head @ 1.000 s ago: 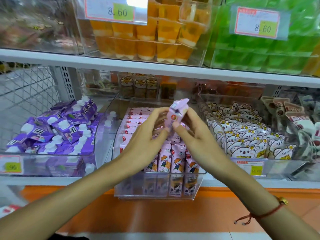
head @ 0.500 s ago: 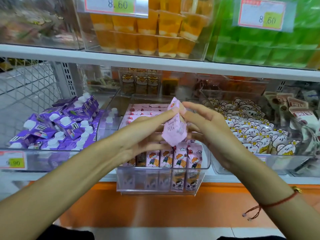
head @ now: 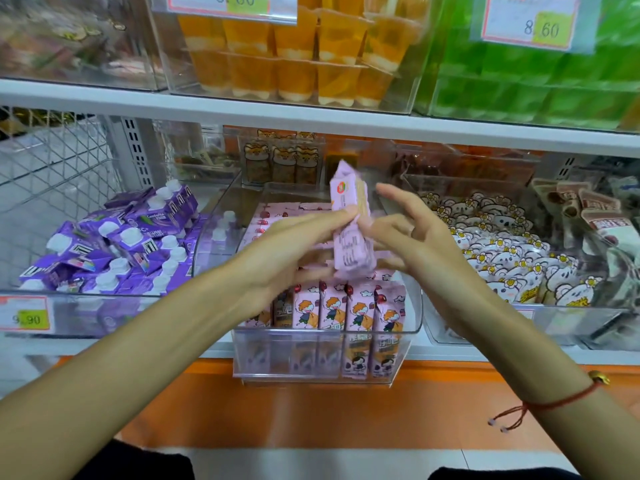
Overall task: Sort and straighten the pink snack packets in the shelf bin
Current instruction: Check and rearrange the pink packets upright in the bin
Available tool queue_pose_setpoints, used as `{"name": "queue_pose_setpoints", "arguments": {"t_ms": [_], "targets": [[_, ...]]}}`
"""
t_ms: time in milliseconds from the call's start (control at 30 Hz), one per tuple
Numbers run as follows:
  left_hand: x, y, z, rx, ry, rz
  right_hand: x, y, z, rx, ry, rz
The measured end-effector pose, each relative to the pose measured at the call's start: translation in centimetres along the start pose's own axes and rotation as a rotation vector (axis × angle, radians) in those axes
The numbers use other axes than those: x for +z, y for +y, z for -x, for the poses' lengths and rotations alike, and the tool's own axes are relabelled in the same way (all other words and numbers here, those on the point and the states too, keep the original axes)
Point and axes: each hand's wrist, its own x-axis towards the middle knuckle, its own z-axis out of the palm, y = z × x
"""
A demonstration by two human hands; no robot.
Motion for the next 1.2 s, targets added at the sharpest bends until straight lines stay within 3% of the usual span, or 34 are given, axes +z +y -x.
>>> {"name": "queue_pose_setpoints", "arguments": {"t_ms": [133, 267, 533, 767, 900, 1067, 1200], "targets": [[-0.2, -0.3, 0.3, 0.366, 0.136, -0.169, -0.1, 0.3, 0.5, -0.272, -0.036, 0.14], [0.2, -0.7, 0.7, 0.566, 0.173, -0.282, -0.1, 0.5, 0.6, -0.35, -0.068, 0.135], [-0.3, 0.1, 1.0, 0.565, 0.129, -0.313, -0.3, 0.6, 0.5, -0.37, -0.076, 0.13], [-0.1, -0.1, 0.8, 0.275, 0.201, 0.126, -0.3, 1.0, 0.1, -0.25, -0.078, 0.069], [-0.5, -0.2, 0.4, 0.357, 0.365, -0.021, -0.8, 0.9, -0.3, -0.17, -0.02, -0.109], [-0.4, 0.0, 0.9, 0.467, 0.201, -0.216, -1.6, 0.9, -0.9, -0.082, 0.044, -0.305], [0.0, 0.1, 0.5, 0.614, 0.269, -0.381, -2.0, 0.9, -0.9, -0.042, 0.143, -0.287]]}}
